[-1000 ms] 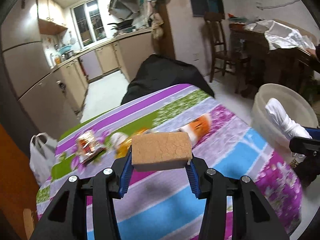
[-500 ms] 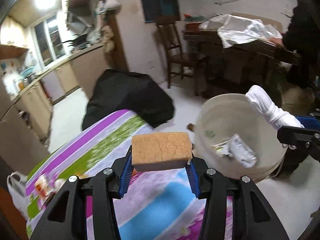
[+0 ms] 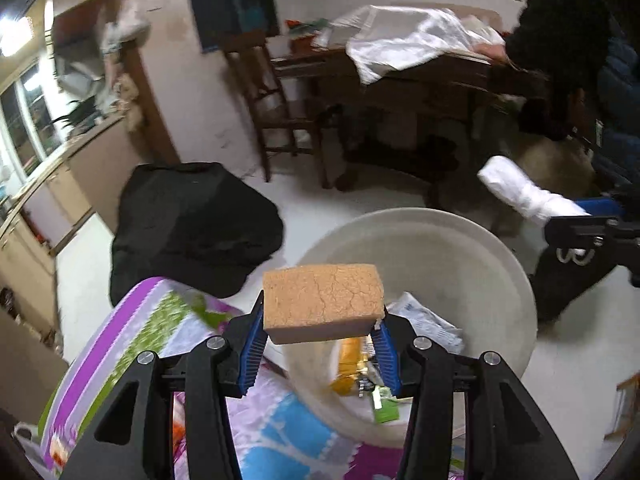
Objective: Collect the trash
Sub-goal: 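Carry the white mask and tan sponge over the white bucket with both tools, then open both tools to drop the mask and sponge into the bucket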
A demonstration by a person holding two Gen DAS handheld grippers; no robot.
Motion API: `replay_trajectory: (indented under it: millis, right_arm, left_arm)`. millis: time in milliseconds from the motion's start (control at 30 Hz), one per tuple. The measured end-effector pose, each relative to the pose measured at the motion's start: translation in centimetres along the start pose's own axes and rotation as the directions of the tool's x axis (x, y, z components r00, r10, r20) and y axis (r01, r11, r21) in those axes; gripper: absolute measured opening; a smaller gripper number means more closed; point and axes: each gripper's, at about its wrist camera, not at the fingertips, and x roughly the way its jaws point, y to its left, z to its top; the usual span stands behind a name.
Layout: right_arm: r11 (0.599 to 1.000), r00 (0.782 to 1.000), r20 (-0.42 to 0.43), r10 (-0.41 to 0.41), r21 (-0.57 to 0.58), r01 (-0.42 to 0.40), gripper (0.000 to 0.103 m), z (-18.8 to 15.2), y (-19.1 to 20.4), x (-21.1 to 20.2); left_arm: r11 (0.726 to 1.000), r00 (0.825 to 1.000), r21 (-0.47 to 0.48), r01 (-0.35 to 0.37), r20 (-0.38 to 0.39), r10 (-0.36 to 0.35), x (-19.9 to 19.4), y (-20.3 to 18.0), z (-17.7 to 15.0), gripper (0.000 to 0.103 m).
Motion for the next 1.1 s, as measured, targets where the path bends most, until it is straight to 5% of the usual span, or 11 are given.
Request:
replay_trajectory:
  millis: [400, 1100]
  right_arm:
    - [0.999, 0.987, -0.156, -0.039, -0.015, 0.037, 0.027, 0.7, 0.0, 4.3]
    - [0.998, 0.98, -0.191, -0.051, -0.044, 0.044, 0.027, 1.0, 0.8, 5.9]
  left_arm:
    - [0.997, 0.994, 0.046, 0.061, -0.097, -0.056, 5.5, -1.8, 1.6, 0.049]
    - [0.997, 0.994, 0.072, 0.019, -0.108, -0.011, 6.5, -0.7, -0.1, 0.049]
